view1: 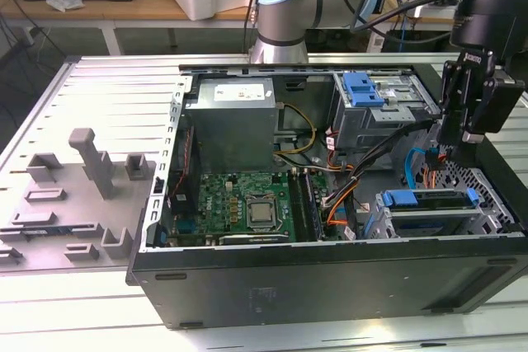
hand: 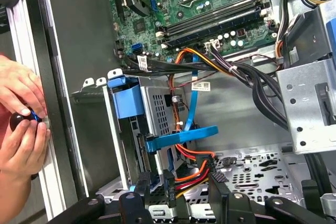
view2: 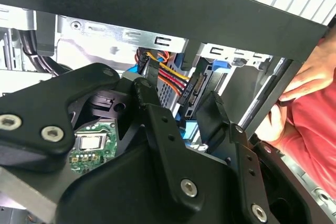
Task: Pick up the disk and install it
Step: 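Insert the first disk wire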
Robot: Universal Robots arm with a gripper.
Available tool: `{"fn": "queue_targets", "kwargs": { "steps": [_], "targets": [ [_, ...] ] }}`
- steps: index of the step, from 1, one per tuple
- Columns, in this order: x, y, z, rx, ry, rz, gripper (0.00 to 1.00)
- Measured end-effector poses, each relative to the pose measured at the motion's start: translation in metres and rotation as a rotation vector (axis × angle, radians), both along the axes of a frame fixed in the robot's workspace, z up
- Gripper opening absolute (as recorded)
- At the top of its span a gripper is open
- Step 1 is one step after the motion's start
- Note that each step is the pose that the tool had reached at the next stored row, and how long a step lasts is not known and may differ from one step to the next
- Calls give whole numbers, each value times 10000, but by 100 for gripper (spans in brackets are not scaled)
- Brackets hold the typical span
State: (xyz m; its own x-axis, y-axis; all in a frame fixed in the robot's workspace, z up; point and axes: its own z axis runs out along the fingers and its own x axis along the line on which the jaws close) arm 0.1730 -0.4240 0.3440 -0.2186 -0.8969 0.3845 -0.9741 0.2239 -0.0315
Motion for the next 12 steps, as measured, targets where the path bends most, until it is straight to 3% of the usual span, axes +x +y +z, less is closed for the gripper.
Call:
{"fn": "queue_targets", "kwargs": {
  "steps": [12],
  "targets": [
    [0,0,-1,-7,0,3,56]
  ]
}}
